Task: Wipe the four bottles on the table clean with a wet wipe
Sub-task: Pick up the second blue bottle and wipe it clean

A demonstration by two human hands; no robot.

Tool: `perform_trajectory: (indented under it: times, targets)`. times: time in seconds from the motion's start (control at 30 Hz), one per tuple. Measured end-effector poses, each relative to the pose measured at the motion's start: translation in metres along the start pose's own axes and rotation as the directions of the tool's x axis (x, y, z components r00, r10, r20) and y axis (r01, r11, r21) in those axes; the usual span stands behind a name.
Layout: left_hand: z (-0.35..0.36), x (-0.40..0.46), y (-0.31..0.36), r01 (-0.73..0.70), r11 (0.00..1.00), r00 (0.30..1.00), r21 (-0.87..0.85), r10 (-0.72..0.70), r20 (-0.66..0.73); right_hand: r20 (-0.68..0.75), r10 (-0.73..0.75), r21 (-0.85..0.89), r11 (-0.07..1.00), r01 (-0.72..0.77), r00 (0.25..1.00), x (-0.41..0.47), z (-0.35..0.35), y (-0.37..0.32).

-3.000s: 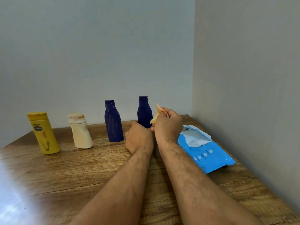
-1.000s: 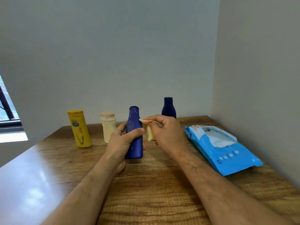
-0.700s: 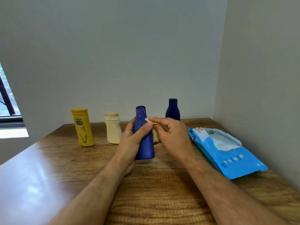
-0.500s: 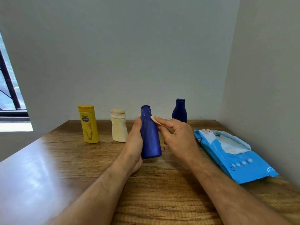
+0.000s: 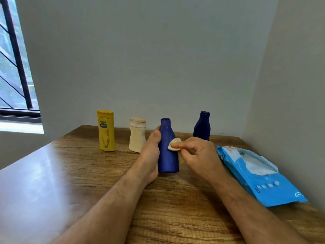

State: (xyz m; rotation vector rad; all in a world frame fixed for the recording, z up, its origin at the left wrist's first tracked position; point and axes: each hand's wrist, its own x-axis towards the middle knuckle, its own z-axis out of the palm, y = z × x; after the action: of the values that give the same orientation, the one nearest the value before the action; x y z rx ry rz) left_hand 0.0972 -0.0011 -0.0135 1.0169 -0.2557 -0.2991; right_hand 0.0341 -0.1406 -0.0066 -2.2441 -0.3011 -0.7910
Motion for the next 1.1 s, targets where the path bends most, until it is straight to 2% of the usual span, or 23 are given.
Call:
perform_trajectory:
  times: [0.2,0.27,0.4,0.47,0.53,0.67,0.77,0.83,1.0,1.1]
  targets:
    - [0.006,0.008,-0.004,-0.016,1.000,0.996,0.024,0.013,0.087,-0.102,-0.051,-0.039,0.998,0.048,0.993,0.005,0.001,0.000]
    - [0.005,0.008,-0.002,-0.054,0.998,0.995,-0.015,0.055,0.078,-0.031,-0.058,-0.052,0.997,0.057,0.998,0.005,0.000,-0.001]
    - [-0.002,0.010,0.009,-0.101,0.990,0.995,-0.096,0.101,-0.002,0.221,-0.075,-0.066,0.994,0.091,0.972,0.003,-0.001,-0.007]
    - [-0.005,0.009,0.013,-0.089,0.989,0.996,-0.118,0.088,-0.013,0.256,-0.105,-0.102,0.986,0.135,0.961,0.003,-0.001,-0.010]
    - [-0.005,0.005,0.013,-0.087,0.989,0.996,-0.119,0.090,0.025,0.196,-0.127,-0.149,0.976,0.158,0.972,0.004,0.000,-0.012]
    - [0.000,-0.003,0.007,-0.034,0.996,0.983,-0.087,0.049,0.174,-0.046,-0.124,-0.131,0.984,0.117,0.991,0.008,0.000,-0.009]
    - [0.003,-0.005,0.005,-0.009,0.998,0.975,-0.061,0.023,0.223,-0.089,-0.102,-0.132,0.987,0.090,0.991,0.009,-0.001,-0.007]
    - [0.004,-0.004,0.006,-0.026,0.996,0.977,-0.087,0.043,0.208,-0.048,-0.108,-0.123,0.987,0.102,0.993,0.007,-0.002,-0.007]
    - [-0.004,0.000,0.013,-0.084,0.983,0.993,-0.161,0.096,0.070,0.207,-0.182,-0.084,0.976,0.203,0.961,0.002,0.000,-0.014]
    - [-0.005,-0.004,0.016,-0.059,0.983,0.994,-0.174,0.074,0.081,0.172,-0.223,-0.132,0.960,0.247,0.960,0.002,0.002,-0.016]
